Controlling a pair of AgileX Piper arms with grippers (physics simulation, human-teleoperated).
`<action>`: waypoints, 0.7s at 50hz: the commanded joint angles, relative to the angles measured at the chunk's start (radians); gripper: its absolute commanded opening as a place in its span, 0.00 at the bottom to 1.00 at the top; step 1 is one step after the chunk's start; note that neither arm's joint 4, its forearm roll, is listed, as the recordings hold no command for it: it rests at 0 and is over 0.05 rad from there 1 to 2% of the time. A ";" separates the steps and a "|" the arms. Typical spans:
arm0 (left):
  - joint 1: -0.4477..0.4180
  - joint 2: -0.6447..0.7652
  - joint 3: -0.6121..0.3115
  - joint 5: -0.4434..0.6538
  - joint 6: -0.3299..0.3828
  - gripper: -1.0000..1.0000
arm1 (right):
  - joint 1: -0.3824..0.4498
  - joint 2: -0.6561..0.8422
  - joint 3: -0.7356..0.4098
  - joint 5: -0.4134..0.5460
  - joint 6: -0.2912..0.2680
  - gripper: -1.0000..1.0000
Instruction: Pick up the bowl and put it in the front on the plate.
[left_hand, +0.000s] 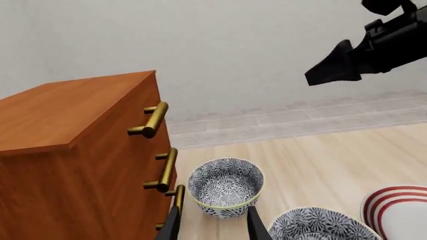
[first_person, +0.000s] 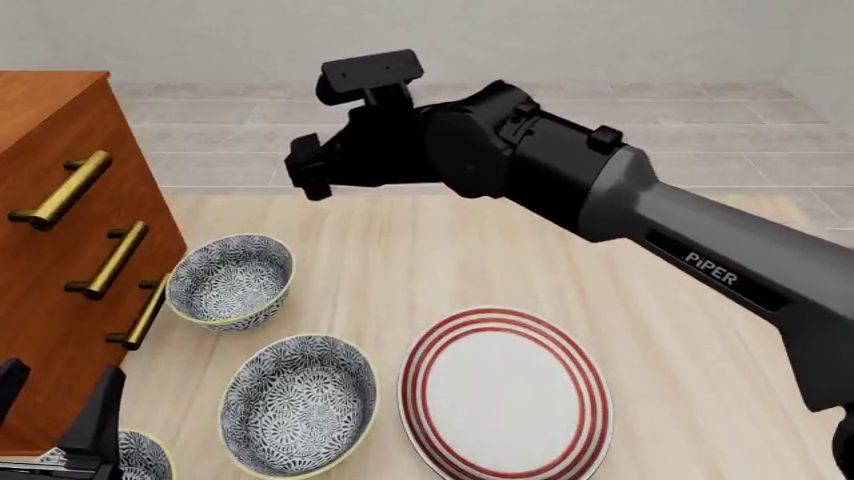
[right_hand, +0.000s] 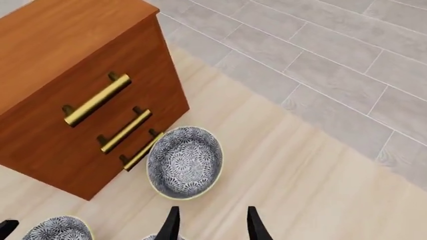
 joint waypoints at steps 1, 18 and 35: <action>-0.001 0.000 0.000 0.001 0.003 1.00 | -0.010 0.082 -0.090 0.032 0.013 1.00; 0.002 0.000 0.001 0.000 0.006 1.00 | -0.053 0.192 -0.189 0.059 -0.009 1.00; -0.007 0.000 0.001 0.001 0.014 1.00 | -0.054 0.321 -0.366 0.135 -0.050 1.00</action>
